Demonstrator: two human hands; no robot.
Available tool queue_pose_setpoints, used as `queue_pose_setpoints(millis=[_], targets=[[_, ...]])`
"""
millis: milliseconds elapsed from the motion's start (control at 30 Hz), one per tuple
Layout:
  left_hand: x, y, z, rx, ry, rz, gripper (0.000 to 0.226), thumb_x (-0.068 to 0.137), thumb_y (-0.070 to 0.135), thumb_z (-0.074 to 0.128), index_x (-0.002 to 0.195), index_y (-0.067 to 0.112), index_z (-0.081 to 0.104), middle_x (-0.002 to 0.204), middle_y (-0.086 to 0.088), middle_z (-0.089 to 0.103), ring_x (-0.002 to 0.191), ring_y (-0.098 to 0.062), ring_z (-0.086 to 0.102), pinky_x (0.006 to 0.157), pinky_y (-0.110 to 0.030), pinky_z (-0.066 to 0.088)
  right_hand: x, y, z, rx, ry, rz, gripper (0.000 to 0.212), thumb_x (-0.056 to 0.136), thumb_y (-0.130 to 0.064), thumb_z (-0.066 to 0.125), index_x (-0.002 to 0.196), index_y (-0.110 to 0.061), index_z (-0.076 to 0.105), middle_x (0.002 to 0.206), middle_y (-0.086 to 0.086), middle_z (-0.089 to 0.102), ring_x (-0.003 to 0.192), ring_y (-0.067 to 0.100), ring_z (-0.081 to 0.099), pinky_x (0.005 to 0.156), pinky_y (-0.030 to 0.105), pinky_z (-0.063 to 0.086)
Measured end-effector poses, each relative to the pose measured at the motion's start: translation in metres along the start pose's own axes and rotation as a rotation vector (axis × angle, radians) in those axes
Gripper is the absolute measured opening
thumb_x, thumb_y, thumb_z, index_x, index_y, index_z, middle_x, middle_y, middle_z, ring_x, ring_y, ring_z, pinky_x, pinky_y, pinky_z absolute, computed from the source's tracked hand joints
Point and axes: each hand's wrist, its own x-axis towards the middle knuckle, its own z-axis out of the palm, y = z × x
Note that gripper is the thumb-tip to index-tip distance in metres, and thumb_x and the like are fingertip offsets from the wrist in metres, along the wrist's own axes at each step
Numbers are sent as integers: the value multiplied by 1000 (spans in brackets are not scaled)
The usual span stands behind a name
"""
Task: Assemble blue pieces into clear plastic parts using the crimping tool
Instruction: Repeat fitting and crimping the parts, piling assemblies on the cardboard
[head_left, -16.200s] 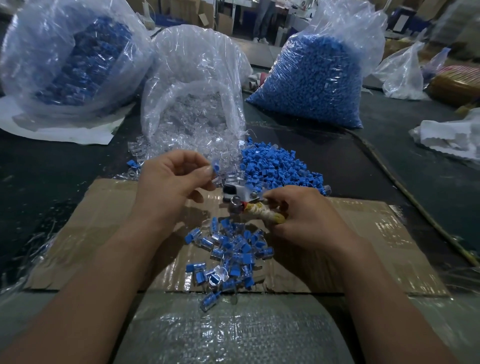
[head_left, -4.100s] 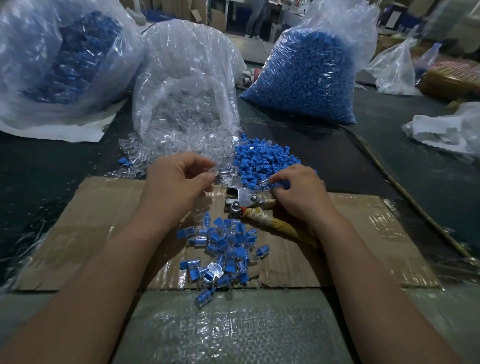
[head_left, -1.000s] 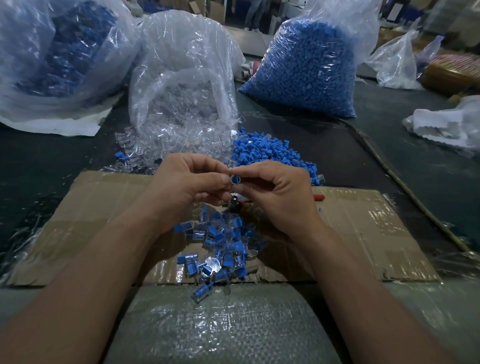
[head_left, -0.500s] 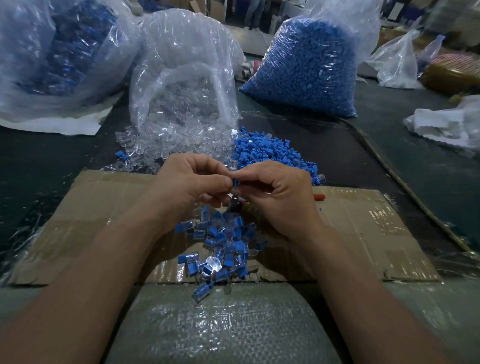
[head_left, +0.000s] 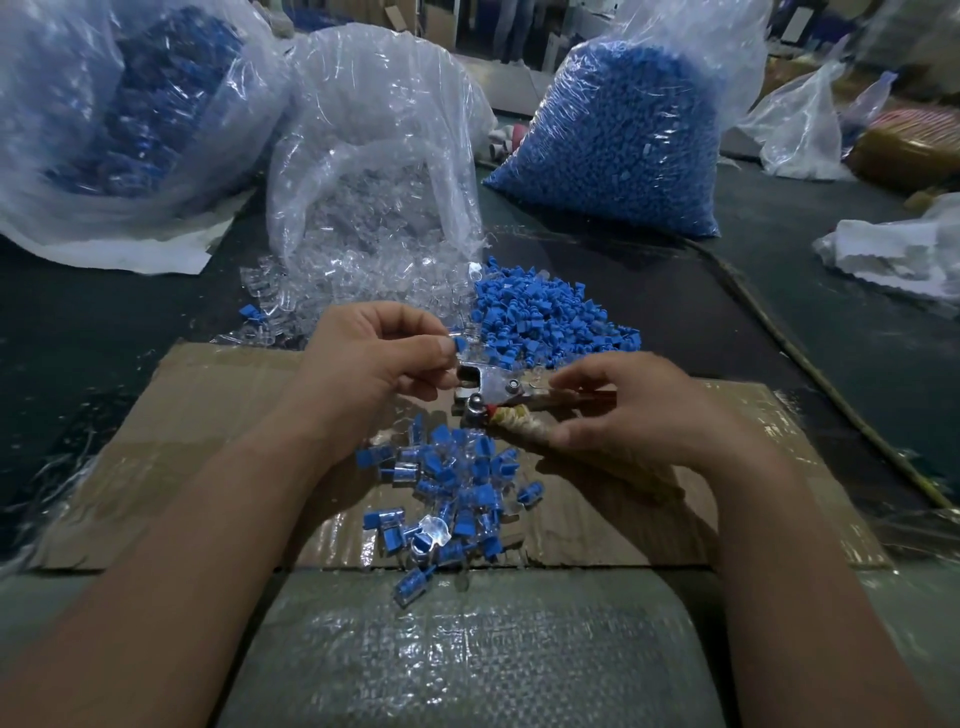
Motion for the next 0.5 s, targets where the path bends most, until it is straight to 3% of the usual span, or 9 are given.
queue_pose_setpoints(millis=[133, 233, 400, 467, 500], targets=[[0, 1, -1, -19, -10, 11, 12, 60, 11, 63, 70, 6, 60, 57, -4, 67, 52, -12, 64, 49, -17, 51, 1, -3, 5, -162, -113, 16, 84, 57, -42, 82, 131, -34, 43, 107, -19, 38, 102, 4, 37, 77, 22, 33], [0, 1, 0, -25, -20, -9, 10, 62, 8, 62, 71, 5, 59, 58, -3, 67, 53, -12, 65, 50, -17, 52, 1, -7, 5, -188, -87, 26, 84, 57, -43, 82, 131, -33, 44, 97, -21, 37, 100, 5, 37, 77, 26, 33], [0, 0, -1, -13, -24, -22, 8, 76, -2, 58, 72, 5, 58, 58, -3, 67, 54, -11, 65, 50, -17, 52, 0, -16, 8, -276, -7, 7, 35, 70, -32, 73, 103, -27, 63, 84, -14, 47, 77, 5, 45, 63, 23, 38], [0, 0, -1, -8, -22, -19, 9, 77, -3, 58, 73, 5, 58, 58, -3, 67, 55, -11, 65, 51, -17, 52, 3, -19, 12, -328, 42, -10, 9, 74, -24, 67, 82, -25, 61, 77, -8, 52, 73, 8, 48, 59, 24, 39], [0, 0, -1, -9, -20, -20, 9, 77, -3, 57, 73, 4, 58, 58, -3, 66, 55, -11, 65, 51, -17, 52, 4, -20, 14, -345, 63, -8, 7, 76, -20, 64, 76, -25, 59, 75, -6, 53, 72, 10, 50, 60, 26, 41]])
